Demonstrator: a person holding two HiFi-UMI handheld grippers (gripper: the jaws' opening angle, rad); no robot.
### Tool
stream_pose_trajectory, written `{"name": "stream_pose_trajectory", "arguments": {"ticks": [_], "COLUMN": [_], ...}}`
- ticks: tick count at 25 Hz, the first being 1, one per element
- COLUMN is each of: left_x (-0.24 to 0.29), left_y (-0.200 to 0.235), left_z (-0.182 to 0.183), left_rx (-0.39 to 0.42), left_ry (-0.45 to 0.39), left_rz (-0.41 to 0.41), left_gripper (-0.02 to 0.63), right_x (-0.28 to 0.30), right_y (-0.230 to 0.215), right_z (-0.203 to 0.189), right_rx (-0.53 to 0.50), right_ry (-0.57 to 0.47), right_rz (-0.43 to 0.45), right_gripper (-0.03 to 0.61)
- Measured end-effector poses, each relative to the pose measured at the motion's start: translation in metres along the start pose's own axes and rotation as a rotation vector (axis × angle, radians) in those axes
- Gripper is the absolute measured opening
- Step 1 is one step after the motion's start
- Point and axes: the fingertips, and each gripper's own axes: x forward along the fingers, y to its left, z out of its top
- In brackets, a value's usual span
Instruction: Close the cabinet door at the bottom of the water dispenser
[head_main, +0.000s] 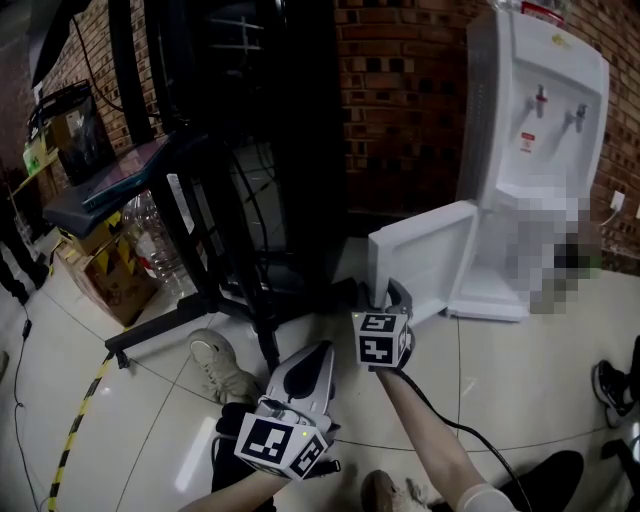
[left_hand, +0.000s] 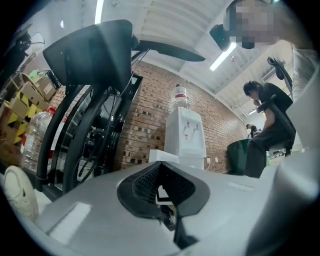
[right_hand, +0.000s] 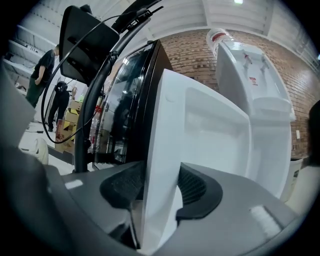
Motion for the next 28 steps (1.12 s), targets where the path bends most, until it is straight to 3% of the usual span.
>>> {"name": "stream_pose_trajectory", "arguments": {"ticks": [5,15,19,24,28], "left_x": [0.003,0.017,0.029,0.039,0.047], "left_y": [-0.007,-0.02,-0.035,-0.035,-0.05], "left_z": [-0.002,0.0,0.004,0.016,0.009], "left_rx": [0.018,-0.068,-0.026,-0.088,-0.039], "left_ry": [0.007,0.004,-0.009,-0.049,-0.028], "left_rz": [-0.02,-0.041,-0.071,-0.036,-0.065], "left_gripper": [0.003,0.003,0.003,0.003,0.003], "right_x": [0.001,-0.019,-0.034,-0.059,-0.076], "right_y": [-0.001,-0.002,-0.009,-0.011,-0.025], "right_z": [0.0,-0.003,-0.004,-0.01,-0.015], "right_rx": [-0.013,-0.11,-0.106,-0.114,-0.113], "right_ry": [0.007,0.001,0.003,-0.001,0.03], "right_rz": [0.004,0.049,0.062,0.095,0.114], "right_gripper": [0.186,0.207,0.21,0.21,0.218]}}
